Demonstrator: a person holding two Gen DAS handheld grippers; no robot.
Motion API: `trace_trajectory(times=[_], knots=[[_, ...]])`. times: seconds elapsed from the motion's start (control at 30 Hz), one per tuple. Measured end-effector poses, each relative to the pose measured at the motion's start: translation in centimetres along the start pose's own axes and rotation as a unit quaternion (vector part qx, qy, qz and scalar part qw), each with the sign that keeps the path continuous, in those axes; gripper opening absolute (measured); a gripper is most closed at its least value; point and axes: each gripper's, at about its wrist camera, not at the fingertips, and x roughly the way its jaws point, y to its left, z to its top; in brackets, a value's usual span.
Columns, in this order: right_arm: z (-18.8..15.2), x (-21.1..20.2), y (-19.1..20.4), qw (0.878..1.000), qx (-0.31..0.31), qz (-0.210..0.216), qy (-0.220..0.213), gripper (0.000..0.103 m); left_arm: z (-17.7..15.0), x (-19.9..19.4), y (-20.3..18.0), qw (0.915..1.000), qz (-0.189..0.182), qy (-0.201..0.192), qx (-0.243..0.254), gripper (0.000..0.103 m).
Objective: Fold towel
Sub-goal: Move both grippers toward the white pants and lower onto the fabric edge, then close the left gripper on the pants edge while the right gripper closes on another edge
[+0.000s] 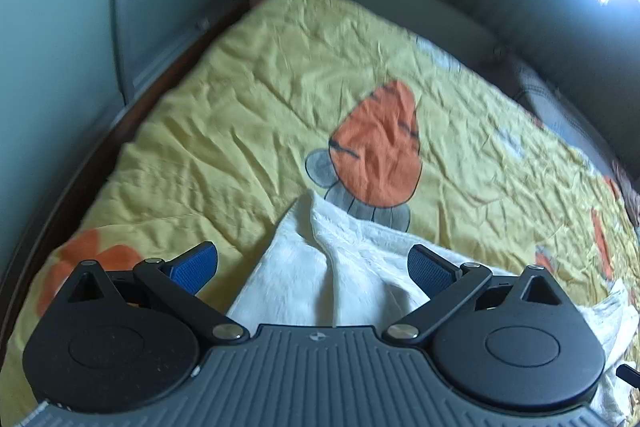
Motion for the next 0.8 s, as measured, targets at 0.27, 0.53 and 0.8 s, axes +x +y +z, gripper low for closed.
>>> trace_trajectory(times=[0.27, 0.53, 0.8], knots=[[1.0, 1.3, -0.9, 1.000, 0.001, -0.001, 0.005, 0.103, 2.3, 4.1, -0.2, 0.9973, -0.021, 0.071, 0.002, 0.102], [2.2, 2.3, -1.5, 1.000, -0.002, 0.003, 0.011, 0.103, 3.6, 4.8, -0.2, 0.9974, -0.019, 0.068, 0.011, 0.065], [4.3, 2.6, -2.9, 0.996, -0.035, 0.055, -0.054, 0.103, 2.6, 3.3, -0.3, 0.9980, -0.017, 0.034, 0.051, 0.015]])
